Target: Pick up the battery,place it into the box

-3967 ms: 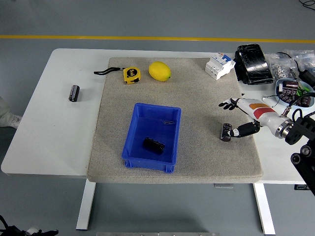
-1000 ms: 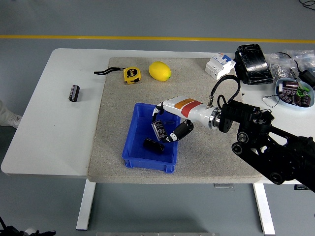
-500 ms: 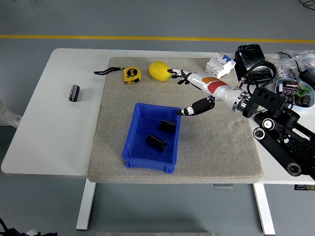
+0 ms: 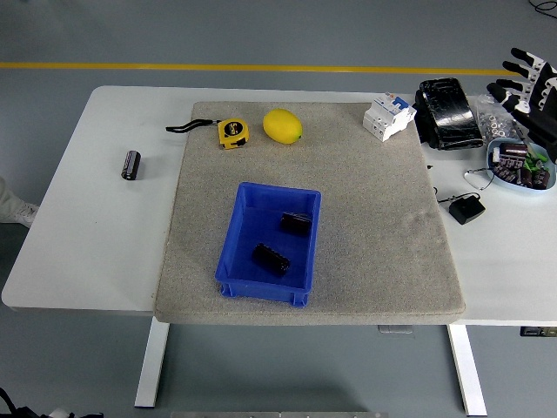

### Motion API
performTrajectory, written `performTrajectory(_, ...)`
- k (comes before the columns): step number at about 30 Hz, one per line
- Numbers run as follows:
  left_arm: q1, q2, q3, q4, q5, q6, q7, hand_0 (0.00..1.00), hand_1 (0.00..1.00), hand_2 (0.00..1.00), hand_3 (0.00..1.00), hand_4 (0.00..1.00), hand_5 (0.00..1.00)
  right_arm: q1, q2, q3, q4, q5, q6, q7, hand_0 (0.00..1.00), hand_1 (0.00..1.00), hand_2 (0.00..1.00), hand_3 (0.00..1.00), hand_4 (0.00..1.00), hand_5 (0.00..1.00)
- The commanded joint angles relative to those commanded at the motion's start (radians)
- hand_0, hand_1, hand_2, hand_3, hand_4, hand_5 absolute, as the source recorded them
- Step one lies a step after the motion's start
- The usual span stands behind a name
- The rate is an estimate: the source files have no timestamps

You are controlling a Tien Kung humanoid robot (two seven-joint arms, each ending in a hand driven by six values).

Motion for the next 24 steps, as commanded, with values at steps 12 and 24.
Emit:
performTrajectory(12,0.013,-0.004,-0.022,-0.003,0.050,-0.024,0.025,0.548,0.506,0.603,0.632,0.633,0.703,-0.180,0.057,0.021,0.026,0.293,0.052,0.028,0.897,0.867,0.924,0.956,0.998,0.998)
performTrajectory(24,0.015,0.001,-0.011,-0.002,0.046,-0.032,0.025,0.555,0.513,0.605,0.633,0.632,0.706,-0.225,0.059,0.060,0.023,0.293,0.059,0.013,0.904,0.860,0.919,0.953,0.998,0.998)
